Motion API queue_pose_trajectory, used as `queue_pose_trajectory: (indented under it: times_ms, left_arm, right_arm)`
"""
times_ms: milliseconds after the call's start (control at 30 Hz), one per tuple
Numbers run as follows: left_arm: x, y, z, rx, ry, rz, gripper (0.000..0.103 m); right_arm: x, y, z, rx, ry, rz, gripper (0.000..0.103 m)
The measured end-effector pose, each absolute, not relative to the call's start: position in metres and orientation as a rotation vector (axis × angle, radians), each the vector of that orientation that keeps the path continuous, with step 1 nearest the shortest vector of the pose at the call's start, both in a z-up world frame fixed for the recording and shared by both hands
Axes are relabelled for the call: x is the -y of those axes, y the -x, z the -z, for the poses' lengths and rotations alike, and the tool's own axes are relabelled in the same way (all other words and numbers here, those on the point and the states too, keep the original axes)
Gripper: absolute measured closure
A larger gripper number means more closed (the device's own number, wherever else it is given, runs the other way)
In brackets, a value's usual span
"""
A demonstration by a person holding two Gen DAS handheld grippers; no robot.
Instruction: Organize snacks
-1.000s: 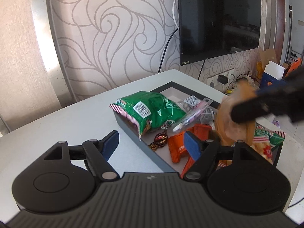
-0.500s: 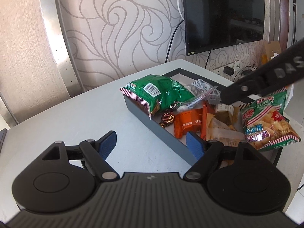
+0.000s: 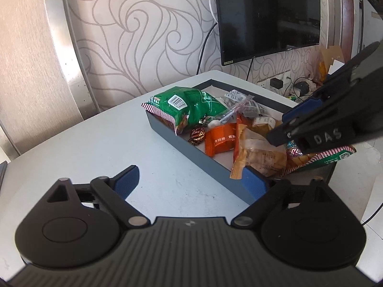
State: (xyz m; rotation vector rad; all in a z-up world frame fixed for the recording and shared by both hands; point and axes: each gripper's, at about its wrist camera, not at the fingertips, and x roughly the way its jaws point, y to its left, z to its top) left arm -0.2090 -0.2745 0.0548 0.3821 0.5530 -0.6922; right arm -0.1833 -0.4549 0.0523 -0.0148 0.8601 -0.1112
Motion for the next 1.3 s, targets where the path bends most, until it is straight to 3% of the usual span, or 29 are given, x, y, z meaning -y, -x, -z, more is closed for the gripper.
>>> queue_pose_trajectory:
  times_ms: [267, 300, 367, 533, 700, 1000, 1200, 1300]
  left_arm:
    - [0.271, 0.228, -0.056, -0.534, -0.407, 0.696, 0.0]
    - [0.271, 0.231, -0.055, -0.526, -0.42, 0.698, 0.0]
    - [0.271, 0.239, -0.055, -0.507, -0.446, 0.709, 0.0]
    - [0.264, 0.25, -0.058, -0.546, -0.379, 0.781, 0.0]
    - [0.257, 0.257, -0.063, -0.581, -0.335, 0.784, 0.0]
    - [0.252, 0.276, -0.068, -0.657, -0.383, 0.735, 0.0]
    - [0.269, 0.314, -0.071, -0.63, -0.415, 0.735, 0.0]
    - [0.276, 0.326, -0.079, -0.615, -0.41, 0.729, 0.0]
  right_arm:
    - [0.449, 0.222, -0.077, -0.807, -0.193, 0.205, 0.071]
    - [0.447, 0.23, -0.08, -0.799, -0.228, 0.222, 0.069]
    - [0.442, 0.245, -0.084, -0.78, -0.289, 0.259, 0.057]
    - [0.423, 0.287, -0.094, -0.762, -0.373, 0.338, 0.056]
    - [0.409, 0.327, -0.097, -0.741, -0.457, 0.39, 0.047]
    - [0.392, 0.355, -0.09, -0.77, -0.44, 0.337, 0.038]
    - [0.402, 0.388, -0.086, -0.788, -0.474, 0.284, 0.038]
    - [0.412, 0.403, -0.085, -0.773, -0.506, 0.299, 0.032]
